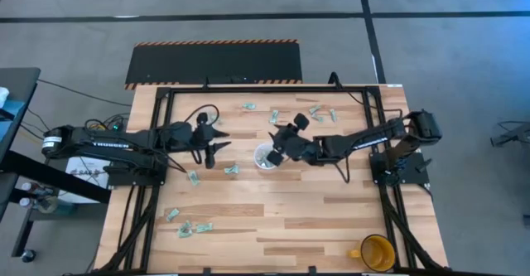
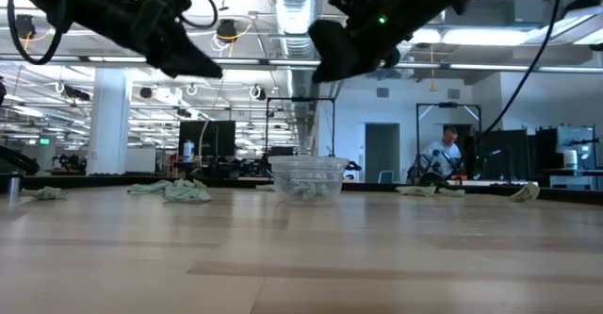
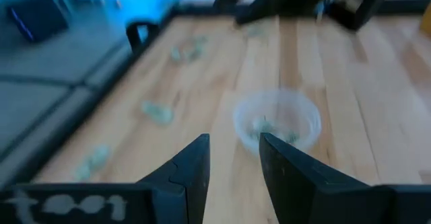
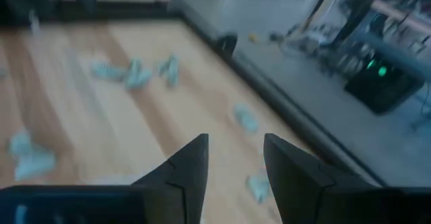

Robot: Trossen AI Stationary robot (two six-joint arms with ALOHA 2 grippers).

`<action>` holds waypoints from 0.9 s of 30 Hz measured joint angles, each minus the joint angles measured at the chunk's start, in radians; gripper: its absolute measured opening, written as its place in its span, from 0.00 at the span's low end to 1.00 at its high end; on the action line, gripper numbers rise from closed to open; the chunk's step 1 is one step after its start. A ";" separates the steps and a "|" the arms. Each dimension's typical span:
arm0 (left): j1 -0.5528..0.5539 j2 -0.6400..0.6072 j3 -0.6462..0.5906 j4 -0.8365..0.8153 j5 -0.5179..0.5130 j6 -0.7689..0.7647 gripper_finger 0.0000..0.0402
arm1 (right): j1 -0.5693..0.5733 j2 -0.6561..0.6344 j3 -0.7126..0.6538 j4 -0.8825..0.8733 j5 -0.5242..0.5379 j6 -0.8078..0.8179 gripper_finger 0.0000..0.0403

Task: Pick and place Stevia / Truvia into bins
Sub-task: Put the green stevia packet into the transparent container

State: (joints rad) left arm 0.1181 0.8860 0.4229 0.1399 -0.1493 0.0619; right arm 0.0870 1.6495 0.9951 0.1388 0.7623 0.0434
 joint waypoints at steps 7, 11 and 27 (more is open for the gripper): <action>0.000 0.000 0.000 0.091 0.004 0.062 0.30 | -0.079 0.082 0.000 0.193 0.000 -0.139 0.32; 0.000 0.000 0.000 0.084 0.005 0.037 0.30 | -0.122 0.107 -0.001 0.207 -0.001 -0.174 0.31; 0.000 0.132 0.000 0.129 0.013 -0.019 0.30 | -0.122 0.087 0.006 0.340 -0.007 -0.328 0.32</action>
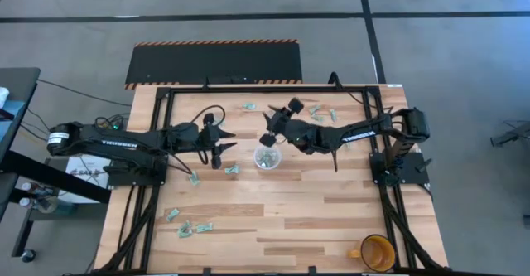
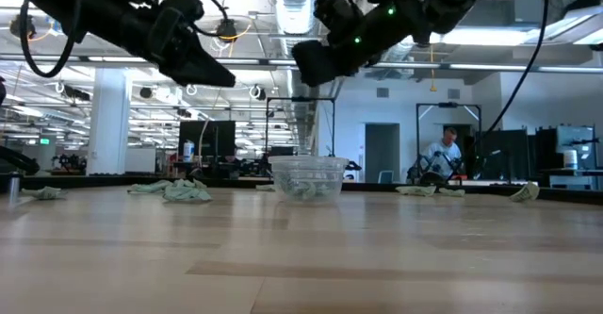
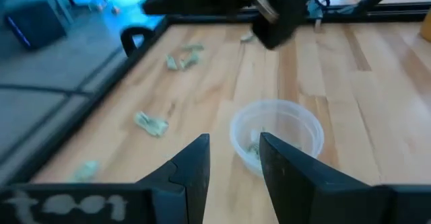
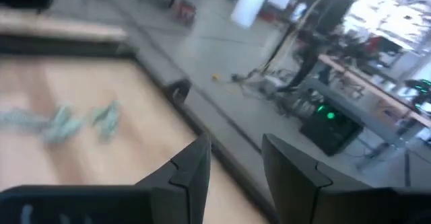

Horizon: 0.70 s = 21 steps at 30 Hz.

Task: Pick and place Stevia / Truvia into bins
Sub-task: Put the green stevia packet into the transparent container

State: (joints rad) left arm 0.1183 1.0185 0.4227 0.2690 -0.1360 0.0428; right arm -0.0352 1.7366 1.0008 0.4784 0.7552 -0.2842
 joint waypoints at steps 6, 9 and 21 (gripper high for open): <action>0.000 0.077 0.000 0.018 0.005 -0.109 0.30 | 0.037 0.002 0.002 -0.208 -0.016 0.137 0.31; 0.000 0.106 0.000 0.002 0.077 -0.187 0.30 | 0.061 -0.005 0.004 -0.345 -0.016 0.251 0.32; -0.129 0.144 0.000 -0.184 0.067 -0.169 0.30 | 0.224 -0.035 0.003 -0.513 -0.022 0.406 0.30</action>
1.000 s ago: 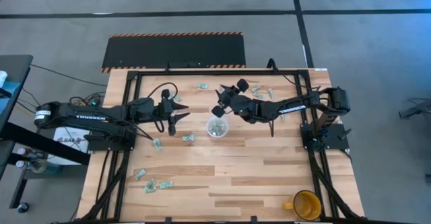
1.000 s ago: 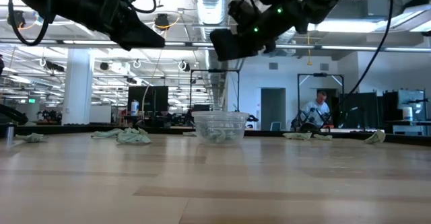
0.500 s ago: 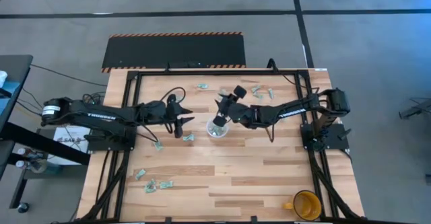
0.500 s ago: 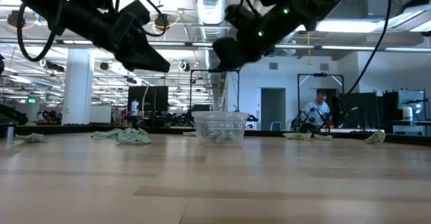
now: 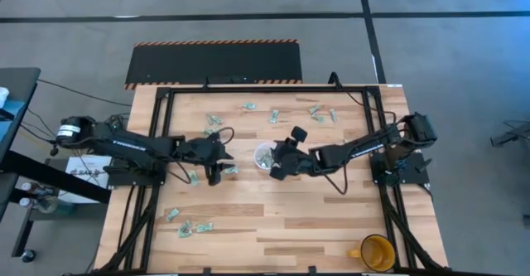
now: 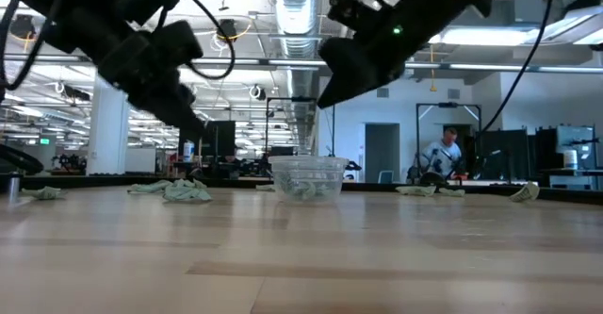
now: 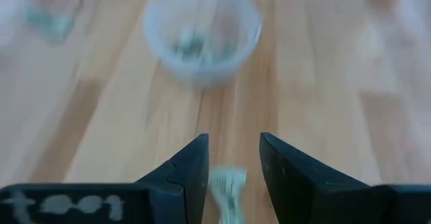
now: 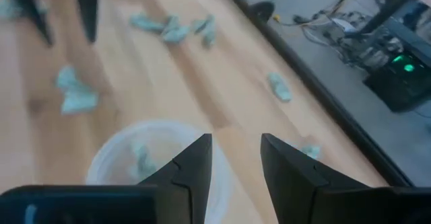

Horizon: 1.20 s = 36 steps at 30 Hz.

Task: Pick and place Stevia / Truvia into bins
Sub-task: Put the green stevia packet into the transparent container

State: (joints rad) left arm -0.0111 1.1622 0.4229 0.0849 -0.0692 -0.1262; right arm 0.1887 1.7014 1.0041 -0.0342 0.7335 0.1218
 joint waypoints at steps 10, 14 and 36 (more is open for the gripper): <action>-0.015 0.112 0.000 -0.121 -0.042 -0.125 0.30 | 0.065 -0.021 0.001 0.021 0.001 0.019 0.30; -0.015 0.188 0.000 -0.064 -0.040 -0.124 0.30 | 0.063 -0.020 0.001 0.019 0.006 0.018 0.30; -0.015 0.293 0.000 0.114 -0.033 -0.121 0.06 | 0.038 -0.020 0.001 0.003 0.002 0.038 0.30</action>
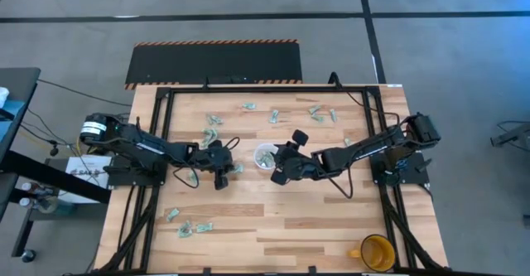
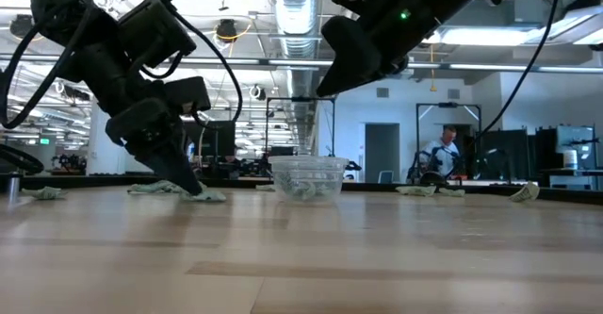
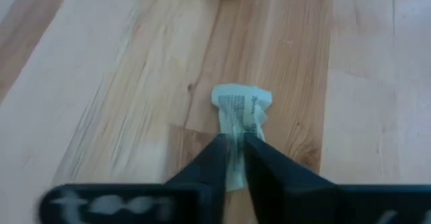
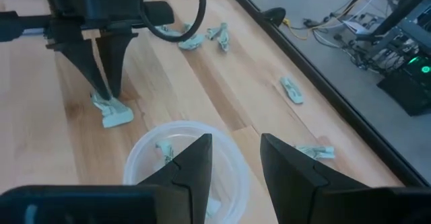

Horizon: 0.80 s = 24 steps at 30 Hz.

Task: Pick and place Stevia / Truvia into bins
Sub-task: Put the green stevia packet into the transparent container

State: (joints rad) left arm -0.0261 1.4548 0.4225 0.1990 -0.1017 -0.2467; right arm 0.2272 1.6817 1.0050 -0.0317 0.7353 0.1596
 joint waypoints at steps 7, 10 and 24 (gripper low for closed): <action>0.000 -0.010 0.000 0.069 -0.009 0.007 0.00 | -0.001 0.000 0.000 -0.039 0.000 0.034 0.30; 0.000 -0.051 0.002 0.105 0.005 0.027 0.00 | -0.001 0.000 0.000 -0.046 0.003 0.045 0.30; 0.044 -0.143 0.221 0.110 -0.036 0.205 0.00 | -0.015 -0.062 -0.001 -0.346 0.083 0.345 0.30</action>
State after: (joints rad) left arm 0.0180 1.3117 0.6430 0.3092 -0.1375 -0.0415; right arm 0.2118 1.6201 1.0044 -0.3774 0.8187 0.5043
